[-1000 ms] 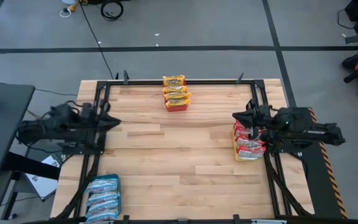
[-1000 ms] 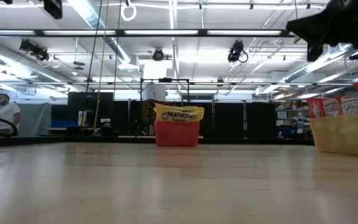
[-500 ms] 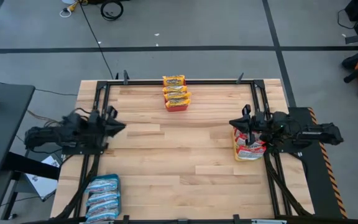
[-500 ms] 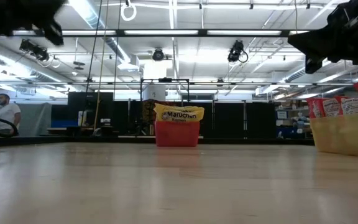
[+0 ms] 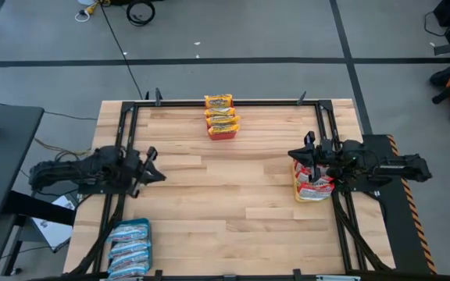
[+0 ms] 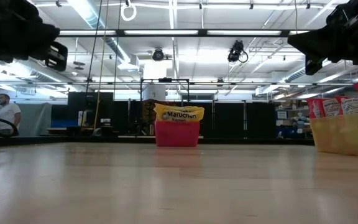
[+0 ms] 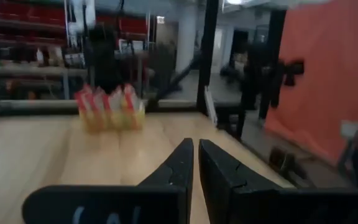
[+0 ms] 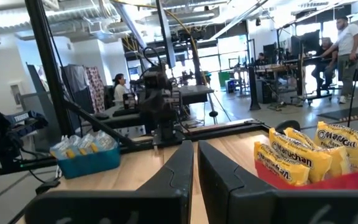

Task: Sort Maruchan noodles
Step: Return to Home Position

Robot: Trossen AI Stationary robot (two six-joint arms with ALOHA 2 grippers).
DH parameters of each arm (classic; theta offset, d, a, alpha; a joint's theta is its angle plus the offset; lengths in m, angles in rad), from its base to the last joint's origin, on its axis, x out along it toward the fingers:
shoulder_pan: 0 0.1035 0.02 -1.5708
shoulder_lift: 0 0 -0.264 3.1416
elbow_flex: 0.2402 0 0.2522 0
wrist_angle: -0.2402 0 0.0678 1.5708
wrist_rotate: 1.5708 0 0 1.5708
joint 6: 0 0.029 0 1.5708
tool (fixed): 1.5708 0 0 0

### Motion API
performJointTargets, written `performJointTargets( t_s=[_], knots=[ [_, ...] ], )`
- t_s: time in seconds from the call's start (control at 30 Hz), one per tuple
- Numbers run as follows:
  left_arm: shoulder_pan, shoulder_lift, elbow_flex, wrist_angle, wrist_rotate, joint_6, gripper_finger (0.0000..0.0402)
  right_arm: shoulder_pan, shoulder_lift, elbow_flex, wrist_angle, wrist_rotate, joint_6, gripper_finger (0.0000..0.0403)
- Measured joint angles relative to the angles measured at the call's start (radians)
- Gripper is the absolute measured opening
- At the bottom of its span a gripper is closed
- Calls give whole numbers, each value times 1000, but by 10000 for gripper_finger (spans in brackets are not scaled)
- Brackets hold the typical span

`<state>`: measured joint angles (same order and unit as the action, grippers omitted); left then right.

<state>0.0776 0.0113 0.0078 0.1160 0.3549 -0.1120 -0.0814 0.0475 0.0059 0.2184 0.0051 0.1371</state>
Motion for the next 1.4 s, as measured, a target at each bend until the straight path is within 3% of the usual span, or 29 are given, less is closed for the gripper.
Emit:
performJointTargets(
  t_s=[1.4],
  knots=[
    [-3, 43, 1, 5, -29, 11, 32, 0, 0, 0, 9, 2, -1, 29]
  ],
)
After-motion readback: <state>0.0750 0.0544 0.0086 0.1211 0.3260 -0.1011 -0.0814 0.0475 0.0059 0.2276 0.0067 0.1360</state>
